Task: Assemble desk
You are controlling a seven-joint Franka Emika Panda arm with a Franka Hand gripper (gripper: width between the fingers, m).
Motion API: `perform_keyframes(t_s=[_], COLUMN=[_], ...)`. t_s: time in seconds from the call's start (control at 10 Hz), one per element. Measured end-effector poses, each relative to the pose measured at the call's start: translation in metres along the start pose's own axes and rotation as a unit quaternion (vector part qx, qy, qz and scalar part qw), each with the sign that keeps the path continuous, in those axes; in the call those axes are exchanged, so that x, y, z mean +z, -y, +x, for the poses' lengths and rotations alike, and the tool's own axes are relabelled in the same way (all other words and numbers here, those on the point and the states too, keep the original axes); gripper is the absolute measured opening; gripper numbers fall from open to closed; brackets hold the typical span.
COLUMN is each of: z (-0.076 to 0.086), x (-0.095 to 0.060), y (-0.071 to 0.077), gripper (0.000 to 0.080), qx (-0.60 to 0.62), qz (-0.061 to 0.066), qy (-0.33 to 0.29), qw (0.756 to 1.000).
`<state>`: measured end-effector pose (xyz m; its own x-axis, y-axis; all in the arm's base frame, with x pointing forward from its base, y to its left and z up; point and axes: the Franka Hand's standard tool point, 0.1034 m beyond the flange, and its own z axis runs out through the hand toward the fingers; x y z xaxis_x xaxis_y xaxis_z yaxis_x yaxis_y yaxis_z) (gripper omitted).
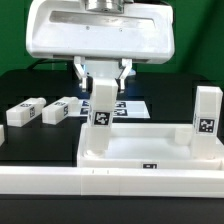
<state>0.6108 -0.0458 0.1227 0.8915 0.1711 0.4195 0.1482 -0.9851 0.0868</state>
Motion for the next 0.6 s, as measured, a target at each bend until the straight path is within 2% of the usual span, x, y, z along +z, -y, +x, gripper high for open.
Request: perform_keyframes(t_s=[0.1,0.2,0.4,0.5,0.6], z=[0.0020,0.0029,0.0025,0.0024,0.0024], x=[0.0014,0.0019,0.0021,0.0022,0.0022], y=[-0.0016,-0.0021,-0.0023,-0.0023,-0.0023], gripper=[0.0289,0.0289,0.0290,0.0479,0.0479], qx=[-0.002,-0.002,-0.002,-0.002,-0.002], qz=[-0.010,-0.015,-0.015,-0.015,-0.015], qy=[-0.015,-0.022,-0.021,-0.020,-0.020], qw=[1.000,1.000,1.000,1.000,1.000])
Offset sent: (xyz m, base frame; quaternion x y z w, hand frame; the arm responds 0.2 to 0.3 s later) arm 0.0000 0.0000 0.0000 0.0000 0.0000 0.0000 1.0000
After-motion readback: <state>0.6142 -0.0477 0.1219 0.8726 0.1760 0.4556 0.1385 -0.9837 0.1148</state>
